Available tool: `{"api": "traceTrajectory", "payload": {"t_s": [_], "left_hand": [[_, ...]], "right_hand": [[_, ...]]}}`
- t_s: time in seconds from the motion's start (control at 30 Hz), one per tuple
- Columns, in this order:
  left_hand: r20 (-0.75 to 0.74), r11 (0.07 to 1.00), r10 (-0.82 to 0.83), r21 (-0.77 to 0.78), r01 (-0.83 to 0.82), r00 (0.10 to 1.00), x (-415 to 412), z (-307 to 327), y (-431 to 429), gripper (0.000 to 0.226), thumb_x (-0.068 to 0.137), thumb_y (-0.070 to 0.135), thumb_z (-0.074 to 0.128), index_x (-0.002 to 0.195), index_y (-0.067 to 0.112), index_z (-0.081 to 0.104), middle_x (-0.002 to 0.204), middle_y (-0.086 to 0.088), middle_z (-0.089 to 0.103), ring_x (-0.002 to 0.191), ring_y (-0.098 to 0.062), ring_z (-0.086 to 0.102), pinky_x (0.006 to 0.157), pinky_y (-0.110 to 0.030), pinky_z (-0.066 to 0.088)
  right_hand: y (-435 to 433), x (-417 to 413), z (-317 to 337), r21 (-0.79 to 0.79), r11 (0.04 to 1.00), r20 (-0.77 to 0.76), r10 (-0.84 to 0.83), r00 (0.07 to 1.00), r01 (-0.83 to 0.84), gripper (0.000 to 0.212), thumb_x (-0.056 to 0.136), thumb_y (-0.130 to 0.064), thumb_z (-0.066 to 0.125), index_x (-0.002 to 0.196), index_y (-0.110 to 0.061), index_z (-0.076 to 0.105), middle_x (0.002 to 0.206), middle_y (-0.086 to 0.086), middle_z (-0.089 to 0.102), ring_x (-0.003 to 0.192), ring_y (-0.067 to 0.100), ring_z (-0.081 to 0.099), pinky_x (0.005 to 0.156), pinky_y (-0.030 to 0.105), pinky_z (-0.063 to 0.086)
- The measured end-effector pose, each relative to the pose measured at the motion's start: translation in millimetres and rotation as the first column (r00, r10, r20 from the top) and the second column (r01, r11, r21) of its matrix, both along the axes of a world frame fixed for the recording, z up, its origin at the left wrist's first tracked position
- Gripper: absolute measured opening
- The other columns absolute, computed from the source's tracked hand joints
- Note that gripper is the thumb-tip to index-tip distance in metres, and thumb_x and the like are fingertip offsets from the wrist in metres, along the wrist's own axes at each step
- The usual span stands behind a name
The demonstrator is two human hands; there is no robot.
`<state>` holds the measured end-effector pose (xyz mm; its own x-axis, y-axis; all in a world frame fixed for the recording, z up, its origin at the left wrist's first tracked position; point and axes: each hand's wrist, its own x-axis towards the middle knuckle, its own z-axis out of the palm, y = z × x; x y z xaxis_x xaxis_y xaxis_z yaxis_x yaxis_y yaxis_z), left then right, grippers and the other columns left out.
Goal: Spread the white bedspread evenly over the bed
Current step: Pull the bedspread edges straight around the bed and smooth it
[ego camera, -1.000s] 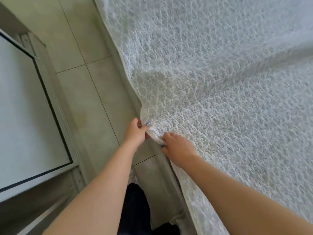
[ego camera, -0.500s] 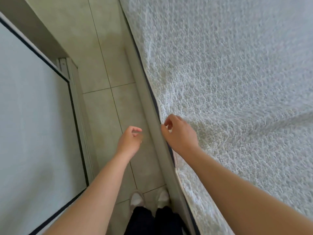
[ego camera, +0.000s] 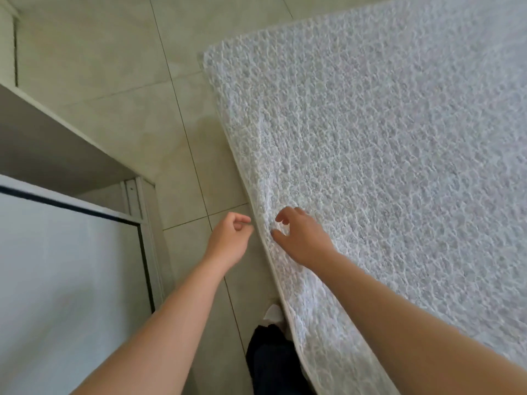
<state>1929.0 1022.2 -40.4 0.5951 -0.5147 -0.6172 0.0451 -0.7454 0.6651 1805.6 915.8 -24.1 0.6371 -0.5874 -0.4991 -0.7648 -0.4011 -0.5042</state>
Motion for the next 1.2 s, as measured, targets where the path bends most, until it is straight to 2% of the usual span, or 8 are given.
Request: {"api": "traceTrajectory", "payload": {"t_s": [0.33,0.5,0.63,0.73,0.83,0.93,1.07,1.2], "left_hand": [[0.031,0.994,0.105,0.015,-0.105,0.994,154.9,-22.7,-134.1,0.034,0.093,0.03,0.054,0.124,0.014,0.052,0.114,-0.004,0.059,0.105,-0.024,0.059,0.098,-0.043,0.047],[-0.042,0.979,0.202,0.001,-0.203,0.978,243.6,-53.7,-222.7,0.053,0.084,0.039,0.057,0.128,0.01,0.052,0.124,-0.011,0.059,0.111,-0.029,0.058,0.098,-0.042,0.048],[0.008,0.957,0.292,0.006,-0.292,0.957,301.4,-67.3,-268.0,0.059,0.074,0.04,0.061,0.123,0.008,0.055,0.127,-0.015,0.054,0.1,-0.028,0.059,0.068,-0.029,0.046],[-0.07,0.917,0.4,0.026,-0.399,0.914,344.6,-71.4,-291.7,0.079,0.073,0.044,0.069,0.137,0.008,0.04,0.136,-0.011,0.046,0.112,-0.03,0.056,0.09,-0.042,0.052],[-0.16,0.91,0.413,0.038,-0.413,0.896,389.5,-75.3,-315.6,0.072,0.063,0.05,0.073,0.115,0.003,0.06,0.111,-0.015,0.067,0.095,-0.031,0.066,0.085,-0.044,0.056],[-0.242,0.946,0.325,0.075,-0.316,0.914,410.3,-80.4,-325.9,0.069,0.064,0.054,0.074,0.11,0.006,0.058,0.1,-0.011,0.066,0.092,-0.031,0.066,0.086,-0.047,0.056],[-0.179,0.978,0.207,0.029,-0.205,0.962,422.5,-78.3,-328.0,0.037,0.088,0.042,0.06,0.102,0.011,0.044,0.094,-0.008,0.058,0.082,-0.024,0.06,0.074,-0.036,0.054],[0.015,0.982,0.186,-0.021,-0.186,0.982,428.0,-79.1,-321.8,0.026,0.094,0.029,0.053,0.089,0.013,0.035,0.073,-0.001,0.036,0.064,-0.018,0.033,0.054,-0.03,0.028]], "right_hand": [[-88.6,122.0,-14.9,0.068,0.998,0.09,-0.016,0.996,0.01,0.045,0.092,-0.037,0.052,0.133,-0.022,0.04,0.135,0.0,0.042,0.12,0.021,0.046,0.085,0.038,0.049],[-150.9,207.5,-28.7,0.027,0.997,0.078,-0.076,0.994,0.074,0.049,0.091,-0.036,0.055,0.134,-0.019,0.04,0.136,0.004,0.041,0.124,0.025,0.043,0.091,0.041,0.048],[-178.6,268.4,-35.5,-0.022,0.996,0.045,-0.085,0.995,0.086,0.052,0.088,-0.039,0.056,0.133,-0.021,0.04,0.135,0.002,0.041,0.125,0.023,0.04,0.088,0.039,0.047],[-191.4,310.0,-39.4,-0.088,0.995,-0.002,-0.056,0.998,0.055,0.057,0.083,-0.046,0.059,0.131,-0.021,0.041,0.13,0.001,0.041,0.122,0.022,0.038,0.085,0.037,0.048],[-205.0,351.5,-43.5,-0.146,0.989,-0.122,-0.007,0.993,-0.011,0.063,0.08,-0.052,0.061,0.127,-0.017,0.04,0.127,0.001,0.04,0.119,0.023,0.039,0.08,0.035,0.047],[-207.9,382.8,-44.1,-0.207,0.972,-0.295,0.047,0.954,-0.111,0.075,0.077,-0.061,0.061,0.128,-0.012,0.036,0.125,0.004,0.042,0.116,0.024,0.044,0.077,0.034,0.049],[-225.1,416.4,-43.7,-0.242,0.961,-0.313,0.05,0.949,-0.13,0.036,0.094,-0.026,0.049,0.125,-0.01,0.044,0.123,0.008,0.053,0.107,0.027,0.057,0.069,0.034,0.045],[-236.5,426.4,-33.2,-0.091,0.98,-0.252,0.147,0.956,-0.174,0.022,0.098,-0.026,0.039,0.104,-0.012,0.056,0.095,0.004,0.059,0.09,0.028,0.063,0.063,0.033,0.041]]}}
